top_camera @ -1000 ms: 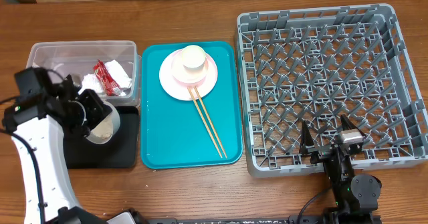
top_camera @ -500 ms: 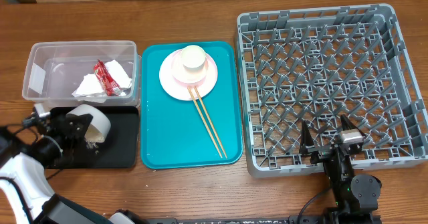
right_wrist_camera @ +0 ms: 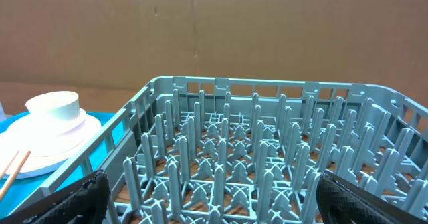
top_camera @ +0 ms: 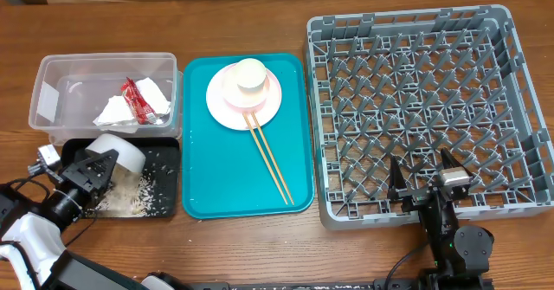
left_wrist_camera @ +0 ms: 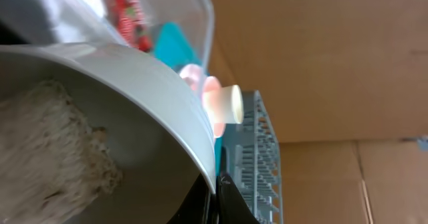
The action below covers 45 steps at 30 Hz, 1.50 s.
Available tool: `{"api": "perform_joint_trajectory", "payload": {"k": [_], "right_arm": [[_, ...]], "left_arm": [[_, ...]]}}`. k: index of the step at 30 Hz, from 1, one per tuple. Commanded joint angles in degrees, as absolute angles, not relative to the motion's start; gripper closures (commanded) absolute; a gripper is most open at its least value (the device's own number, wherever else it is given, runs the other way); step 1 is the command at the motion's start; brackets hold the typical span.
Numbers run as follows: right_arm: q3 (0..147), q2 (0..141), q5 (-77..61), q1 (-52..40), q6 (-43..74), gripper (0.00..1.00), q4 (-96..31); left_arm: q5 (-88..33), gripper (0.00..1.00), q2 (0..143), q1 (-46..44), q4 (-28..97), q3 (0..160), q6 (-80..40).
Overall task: Sort waste into correct bins and load items into the dishwasher
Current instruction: 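Carry the bowl left and tip the rice onto the black tray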
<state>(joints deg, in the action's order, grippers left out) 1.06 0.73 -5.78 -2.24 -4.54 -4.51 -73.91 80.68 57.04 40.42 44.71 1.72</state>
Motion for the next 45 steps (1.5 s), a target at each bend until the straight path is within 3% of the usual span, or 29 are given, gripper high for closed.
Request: {"api": "perform_joint_trajectory", "payload": {"k": [1, 7, 22, 26, 40, 45], "right_arm": [[0.4, 0.2, -6.1, -2.0, -4.7, 0.00, -4.3], [0.4, 0.2, -6.1, -2.0, -4.7, 0.00, -4.3], [0.4, 0.2, -6.1, -2.0, -4.8, 0.00, -4.3], [0.4, 0.2, -6.1, -2.0, -4.7, 0.00, -4.3], [0.4, 0.2, -6.1, -2.0, -4.7, 0.00, -4.3], [0.4, 0.2, -6.1, -2.0, -4.7, 0.00, -4.3]], "left_arm": [[-83.5, 0.96, 79.9, 57.3, 40.2, 44.4, 6.6], [-89.8, 0.96, 79.9, 57.3, 40.1, 44.4, 8.9], [-90.7, 0.96, 79.9, 57.3, 43.0, 44.4, 6.1], [-90.7, 0.96, 79.8, 57.3, 43.5, 44.4, 10.4], [-88.4, 0.93, 79.7, 56.9, 42.0, 44.4, 6.2], [-89.5, 0.86, 79.8, 56.9, 41.4, 44.4, 6.2]]}}
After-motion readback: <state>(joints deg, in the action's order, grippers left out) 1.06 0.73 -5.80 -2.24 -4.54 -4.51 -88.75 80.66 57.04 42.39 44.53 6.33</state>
